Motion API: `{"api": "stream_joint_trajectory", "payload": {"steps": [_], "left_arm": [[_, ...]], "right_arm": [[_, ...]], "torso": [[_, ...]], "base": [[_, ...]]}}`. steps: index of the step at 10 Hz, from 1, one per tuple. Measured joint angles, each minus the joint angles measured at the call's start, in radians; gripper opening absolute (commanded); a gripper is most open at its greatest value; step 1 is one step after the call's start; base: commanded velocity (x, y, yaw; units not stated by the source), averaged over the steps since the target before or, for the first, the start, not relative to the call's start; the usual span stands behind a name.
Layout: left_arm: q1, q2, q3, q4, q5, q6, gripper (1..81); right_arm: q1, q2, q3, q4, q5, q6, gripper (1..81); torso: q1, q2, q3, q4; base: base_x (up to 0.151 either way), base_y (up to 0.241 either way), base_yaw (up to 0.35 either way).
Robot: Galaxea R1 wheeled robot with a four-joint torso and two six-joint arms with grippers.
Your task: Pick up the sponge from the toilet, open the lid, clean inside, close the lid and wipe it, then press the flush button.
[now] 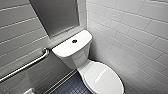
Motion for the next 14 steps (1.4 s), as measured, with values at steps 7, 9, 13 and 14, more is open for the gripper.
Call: {"api": "stream_joint_trajectory", "payload": {"steps": [7,9,13,14], "left_arm": [[-0.029,0.000,0.001,0.000,-0.001,0.000,81.1],[-0.025,-0.005,0.002,0.000,0.001,0.000,81.1],[-0.024,-0.005,0.000,0.001,0.001,0.000,81.1],[-0.023,-0.005,-0.003,0.001,0.000,0.000,81.1]], "right_arm": [[-0.285,-0.023,0.001,-0.070,0.093,-0.016,1.0],[-0.375,0.099,-0.091,-0.112,0.131,-0.017,1.0],[-0.514,0.268,-0.220,-0.194,0.188,-0.021,1.0],[-0.531,0.322,-0.279,-0.217,0.207,-0.021,1.0]], "torso": [[-0.044,0.069,0.000,0.000],[-0.082,0.131,0.010,0.000],[-0.167,0.259,0.137,0.000],[-0.191,0.295,0.174,0.000]], "base": [[0.000,0.000,0.000],[0.000,0.000,0.000],[0.000,0.000,0.000],[0.000,0.000,0.000]]}}
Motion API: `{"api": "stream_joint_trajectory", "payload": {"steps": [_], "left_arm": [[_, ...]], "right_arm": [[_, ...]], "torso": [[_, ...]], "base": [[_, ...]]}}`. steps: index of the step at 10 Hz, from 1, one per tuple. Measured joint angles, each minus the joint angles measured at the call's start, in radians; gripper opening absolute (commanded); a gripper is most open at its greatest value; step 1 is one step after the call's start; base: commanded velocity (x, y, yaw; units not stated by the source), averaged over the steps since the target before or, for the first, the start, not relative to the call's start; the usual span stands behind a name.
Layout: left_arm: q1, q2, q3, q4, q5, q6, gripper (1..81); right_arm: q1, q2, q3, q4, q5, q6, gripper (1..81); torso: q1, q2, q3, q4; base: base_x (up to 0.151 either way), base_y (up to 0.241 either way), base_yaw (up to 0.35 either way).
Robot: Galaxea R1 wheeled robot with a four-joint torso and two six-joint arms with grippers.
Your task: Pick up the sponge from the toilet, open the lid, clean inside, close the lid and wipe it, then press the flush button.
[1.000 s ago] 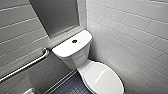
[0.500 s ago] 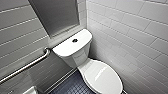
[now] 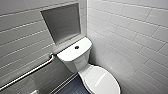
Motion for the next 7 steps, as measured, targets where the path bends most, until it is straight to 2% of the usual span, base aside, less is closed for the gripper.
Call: {"api": "stream_joint_trajectory", "payload": {"steps": [2,3,7], "left_arm": [[0.003,0.007,-0.024,0.000,0.000,0.001,81.1],[0.005,0.016,-0.045,0.000,0.000,0.000,81.1],[0.014,0.068,-0.139,0.000,0.003,0.000,81.1]], "right_arm": [[-0.037,0.070,-0.067,-0.028,0.005,0.000,1.0],[-0.060,0.100,-0.101,-0.037,0.006,0.000,1.0],[-0.078,0.200,-0.245,-0.070,0.021,-0.001,1.0]], "torso": [[-0.048,0.072,0.069,0.000],[-0.064,0.095,0.085,0.000],[-0.151,0.229,0.100,0.000]], "base": [[0.000,0.000,0.000],[0.000,0.000,0.000],[0.000,0.000,0.000]]}}
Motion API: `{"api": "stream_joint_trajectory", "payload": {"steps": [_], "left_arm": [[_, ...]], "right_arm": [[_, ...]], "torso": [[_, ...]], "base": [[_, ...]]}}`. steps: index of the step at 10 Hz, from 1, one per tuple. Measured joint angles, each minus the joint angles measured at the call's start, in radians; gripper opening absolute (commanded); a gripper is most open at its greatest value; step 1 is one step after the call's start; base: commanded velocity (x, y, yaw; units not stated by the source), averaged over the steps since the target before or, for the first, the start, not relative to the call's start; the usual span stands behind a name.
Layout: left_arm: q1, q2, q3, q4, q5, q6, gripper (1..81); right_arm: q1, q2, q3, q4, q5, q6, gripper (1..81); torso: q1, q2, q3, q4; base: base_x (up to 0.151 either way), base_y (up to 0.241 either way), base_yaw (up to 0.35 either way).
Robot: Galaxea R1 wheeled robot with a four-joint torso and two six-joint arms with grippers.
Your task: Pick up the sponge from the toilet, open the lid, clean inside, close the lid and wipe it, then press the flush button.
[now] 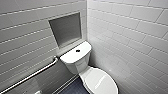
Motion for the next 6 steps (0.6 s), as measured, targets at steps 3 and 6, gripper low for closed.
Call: {"api": "stream_joint_trajectory", "payload": {"steps": [3,6], "left_arm": [[0.000,0.010,-0.017,-0.001,-0.018,0.000,81.1],[0.002,0.010,-0.018,-0.002,-0.028,0.000,81.1]], "right_arm": [[-0.002,0.060,-0.071,-0.038,0.002,0.000,1.0],[-0.011,0.072,-0.108,-0.048,0.000,-0.001,1.0]], "torso": [[-0.061,0.096,0.047,0.000],[-0.132,0.203,0.141,0.000]], "base": [[0.000,0.000,0.000],[0.000,0.000,0.000]]}}
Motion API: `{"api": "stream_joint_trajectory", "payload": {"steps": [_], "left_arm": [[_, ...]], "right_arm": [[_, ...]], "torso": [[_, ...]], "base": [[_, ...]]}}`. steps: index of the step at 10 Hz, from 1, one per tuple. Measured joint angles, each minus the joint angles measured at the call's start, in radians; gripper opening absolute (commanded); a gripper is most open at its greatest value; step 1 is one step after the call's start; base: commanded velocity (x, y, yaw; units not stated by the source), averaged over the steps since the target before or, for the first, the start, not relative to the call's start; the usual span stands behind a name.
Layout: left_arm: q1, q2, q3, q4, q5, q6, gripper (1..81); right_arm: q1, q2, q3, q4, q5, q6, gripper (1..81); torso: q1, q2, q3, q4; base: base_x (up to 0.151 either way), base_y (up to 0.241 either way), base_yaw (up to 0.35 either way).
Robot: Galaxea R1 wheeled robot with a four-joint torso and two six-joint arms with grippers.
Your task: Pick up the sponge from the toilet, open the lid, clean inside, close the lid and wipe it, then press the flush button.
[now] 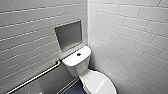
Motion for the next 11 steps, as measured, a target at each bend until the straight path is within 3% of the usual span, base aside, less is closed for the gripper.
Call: {"api": "stream_joint_trajectory", "payload": {"steps": [6,11], "left_arm": [[0.024,0.003,-0.011,-0.001,-0.001,0.000,81.1],[0.029,0.009,-0.015,-0.001,-0.002,0.000,81.1]], "right_arm": [[-0.024,0.085,-0.122,-0.020,-0.010,0.000,1.0],[-0.023,0.097,-0.132,-0.022,-0.019,0.000,1.0]], "torso": [[-0.144,0.218,0.208,0.000],[-0.253,0.383,0.239,0.000]], "base": [[0.000,0.000,0.000],[0.000,0.000,0.000]]}}
